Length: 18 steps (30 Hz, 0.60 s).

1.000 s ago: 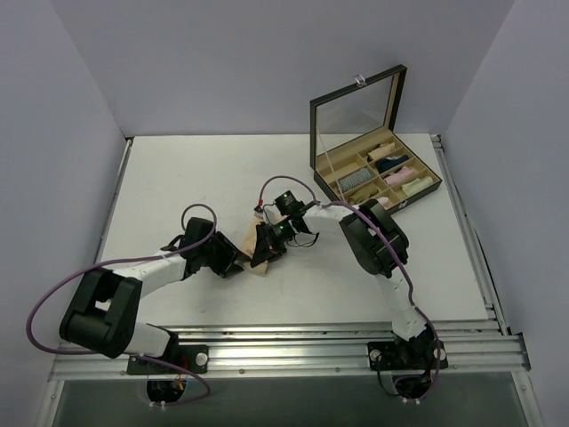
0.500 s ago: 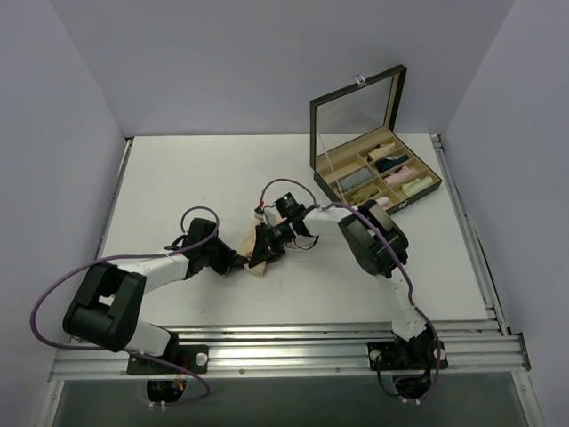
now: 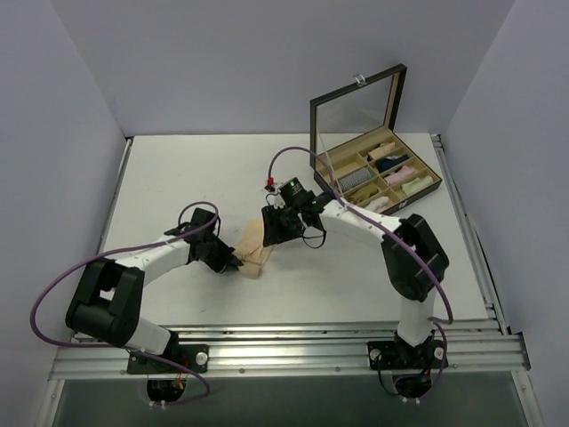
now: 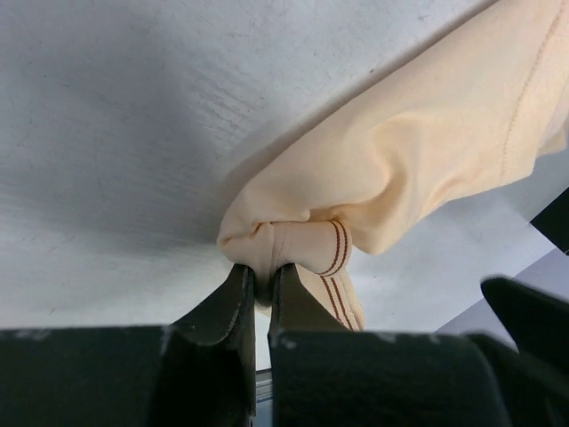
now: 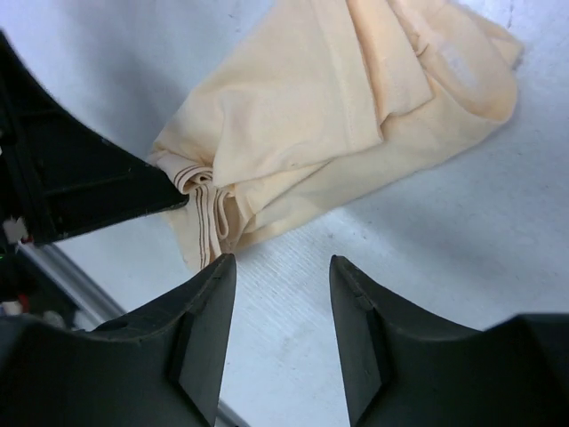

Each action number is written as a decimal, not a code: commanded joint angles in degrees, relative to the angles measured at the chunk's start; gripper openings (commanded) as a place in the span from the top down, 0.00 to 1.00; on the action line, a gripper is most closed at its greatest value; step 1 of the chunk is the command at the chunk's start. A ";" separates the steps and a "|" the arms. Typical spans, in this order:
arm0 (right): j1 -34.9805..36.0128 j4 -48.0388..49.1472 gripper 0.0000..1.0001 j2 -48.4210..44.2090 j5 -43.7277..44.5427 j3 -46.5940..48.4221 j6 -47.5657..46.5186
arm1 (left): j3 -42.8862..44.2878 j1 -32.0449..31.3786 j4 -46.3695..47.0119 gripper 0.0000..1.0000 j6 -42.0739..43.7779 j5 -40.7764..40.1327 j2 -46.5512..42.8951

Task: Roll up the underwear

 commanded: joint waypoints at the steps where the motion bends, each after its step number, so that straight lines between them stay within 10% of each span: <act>1: 7.09 1.07 0.57 -7.42 14.66 -3.86 -7.26 | 2.20 0.69 -8.82 0.98 -0.19 -0.72 2.34; 18: 20.64 11.98 0.54 -4.27 27.68 -4.31 -21.77 | 8.97 2.89 -16.03 0.98 2.27 5.52 10.96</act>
